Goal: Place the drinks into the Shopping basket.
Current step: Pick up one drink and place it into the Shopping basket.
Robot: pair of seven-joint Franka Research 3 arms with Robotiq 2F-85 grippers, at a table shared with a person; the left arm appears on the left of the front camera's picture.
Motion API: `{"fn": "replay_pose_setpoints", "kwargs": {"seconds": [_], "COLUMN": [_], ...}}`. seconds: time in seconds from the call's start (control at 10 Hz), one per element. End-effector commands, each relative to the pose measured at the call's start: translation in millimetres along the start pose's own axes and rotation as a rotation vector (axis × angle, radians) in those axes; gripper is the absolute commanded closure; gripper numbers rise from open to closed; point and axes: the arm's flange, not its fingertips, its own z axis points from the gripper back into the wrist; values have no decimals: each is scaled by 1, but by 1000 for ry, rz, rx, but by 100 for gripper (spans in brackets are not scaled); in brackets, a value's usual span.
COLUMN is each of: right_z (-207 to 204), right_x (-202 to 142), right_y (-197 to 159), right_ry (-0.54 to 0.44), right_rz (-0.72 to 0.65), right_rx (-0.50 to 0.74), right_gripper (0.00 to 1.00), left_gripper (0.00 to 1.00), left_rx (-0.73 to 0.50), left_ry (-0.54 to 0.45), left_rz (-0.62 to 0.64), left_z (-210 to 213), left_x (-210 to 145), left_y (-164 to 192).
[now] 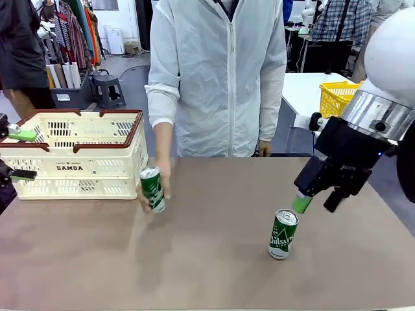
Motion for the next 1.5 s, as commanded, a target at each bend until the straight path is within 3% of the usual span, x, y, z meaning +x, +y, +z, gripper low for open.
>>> {"fn": "replay_pose_setpoints", "kwargs": {"seconds": [0.0,0.2,0.4,0.8,0.9,1.1,1.2,1.4], "right_z": [-2,2,-26,-81,-97,-119,-124,-136], "right_x": [-3,-2,22,65,72,81,84,86], "right_y": [-6,-1,6,0,0,-9,-14,-20], "right_ry": [53,-4,-69,57,63,18,-7,-60], "right_rz": [-20,7,-208,-429,-443,-466,-470,-468], "right_rx": [37,6,-153,-289,-312,-353,-359,-370], "right_gripper": [0,0,0,0,0,0,0,0], "left_gripper": [0,0,0,0,0,0,0,0], "left_rx": [-18,-18,-18,0,47,161,167,139], "left_ry": [-18,-18,-18,-1,30,-125,-149,-145], "left_rz": [7,7,7,0,0,108,136,151], "left_z": [-1,-1,-1,0,31,124,146,137], "left_x": [0,0,0,0,-5,-15,-21,-27], "left_y": [-2,-2,-2,0,11,52,61,74]}}
